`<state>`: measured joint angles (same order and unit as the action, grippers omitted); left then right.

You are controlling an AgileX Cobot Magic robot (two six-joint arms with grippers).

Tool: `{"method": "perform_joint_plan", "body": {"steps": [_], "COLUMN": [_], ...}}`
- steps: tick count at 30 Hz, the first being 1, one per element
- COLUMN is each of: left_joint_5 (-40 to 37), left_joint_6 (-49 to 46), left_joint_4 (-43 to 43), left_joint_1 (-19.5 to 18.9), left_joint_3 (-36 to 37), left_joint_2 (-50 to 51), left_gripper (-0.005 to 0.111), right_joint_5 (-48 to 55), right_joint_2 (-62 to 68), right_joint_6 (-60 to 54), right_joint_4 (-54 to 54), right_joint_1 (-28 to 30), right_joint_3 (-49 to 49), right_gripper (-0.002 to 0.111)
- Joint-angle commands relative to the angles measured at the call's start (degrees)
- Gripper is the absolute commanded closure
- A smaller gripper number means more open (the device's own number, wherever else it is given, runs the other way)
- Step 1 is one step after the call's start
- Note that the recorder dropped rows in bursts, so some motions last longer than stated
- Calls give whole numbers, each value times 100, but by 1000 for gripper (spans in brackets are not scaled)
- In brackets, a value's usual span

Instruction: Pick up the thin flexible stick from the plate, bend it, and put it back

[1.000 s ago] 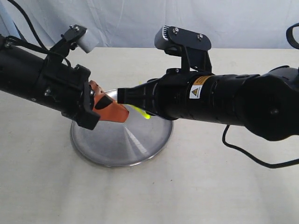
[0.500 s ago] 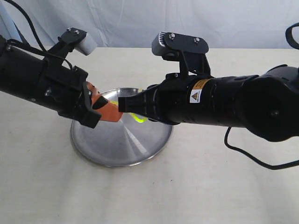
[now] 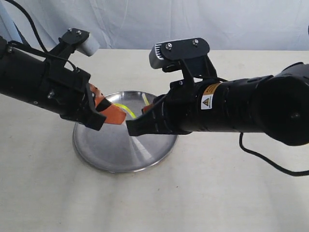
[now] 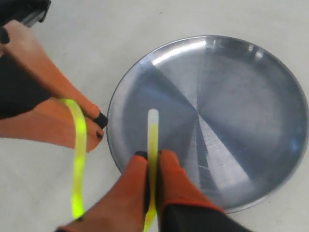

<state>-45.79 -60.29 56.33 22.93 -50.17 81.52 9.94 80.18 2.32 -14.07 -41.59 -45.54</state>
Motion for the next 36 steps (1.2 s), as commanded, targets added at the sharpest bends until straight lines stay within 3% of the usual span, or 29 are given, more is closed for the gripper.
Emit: {"method": "perform_joint_plan", "body": {"steps": [1, 9, 18, 25, 32, 36], "left_joint_5": [548, 209, 162, 125, 127, 84], "left_joint_6": [140, 166, 291, 291, 291, 291], "left_joint_4": [148, 160, 110, 110, 203, 228], "left_joint_1": [-3, -3, -3, -3, -3, -3], "left_joint_3": [-62, -62, -62, -62, -62, -62], "left_joint_2": [-12, -12, -12, -12, -12, -12], "left_gripper": [107, 107, 107, 107, 107, 107], "right_joint_5": [434, 612, 1095, 1095, 1310, 1232], "right_joint_2": [-57, -57, -57, -57, -57, -57], "right_joint_6": [-770, -2459, -3405, -5090, -5792, -6111], "right_joint_4": [55, 55, 77, 121, 1193, 1273], "right_joint_1": [-152, -639, -651, -651, -651, -651], "right_joint_3": [5, 5, 5, 5, 5, 5], "right_gripper": [108, 108, 108, 108, 108, 108]}}
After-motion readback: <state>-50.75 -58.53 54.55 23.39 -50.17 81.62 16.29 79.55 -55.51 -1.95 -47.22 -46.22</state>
